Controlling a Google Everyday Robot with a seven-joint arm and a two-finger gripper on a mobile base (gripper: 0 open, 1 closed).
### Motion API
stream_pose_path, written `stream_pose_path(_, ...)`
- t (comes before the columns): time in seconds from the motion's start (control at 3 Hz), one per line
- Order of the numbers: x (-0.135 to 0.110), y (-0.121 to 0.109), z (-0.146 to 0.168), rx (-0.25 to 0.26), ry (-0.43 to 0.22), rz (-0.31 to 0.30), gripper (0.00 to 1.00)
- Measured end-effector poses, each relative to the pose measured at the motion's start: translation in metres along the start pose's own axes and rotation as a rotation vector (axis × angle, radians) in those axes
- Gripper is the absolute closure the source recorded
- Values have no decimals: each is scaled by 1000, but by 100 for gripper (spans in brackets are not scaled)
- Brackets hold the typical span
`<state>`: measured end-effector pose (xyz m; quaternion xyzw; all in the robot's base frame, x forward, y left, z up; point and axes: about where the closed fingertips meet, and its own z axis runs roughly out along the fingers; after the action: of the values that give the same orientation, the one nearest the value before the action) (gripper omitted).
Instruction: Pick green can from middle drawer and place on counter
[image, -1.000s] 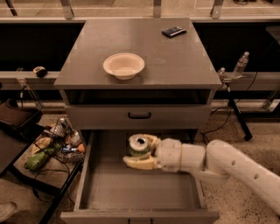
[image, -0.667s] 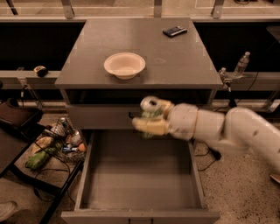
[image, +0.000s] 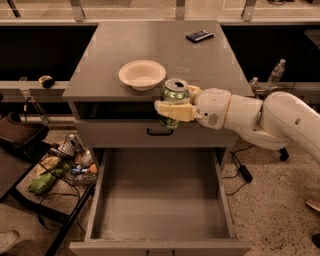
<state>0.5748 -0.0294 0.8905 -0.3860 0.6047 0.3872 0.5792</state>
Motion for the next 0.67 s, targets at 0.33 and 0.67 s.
stream_pose_path(0.33, -26, -12, -2, 22, 15, -12, 100)
stream_pose_path(0.67, -108, -68, 7, 126, 37, -36, 100)
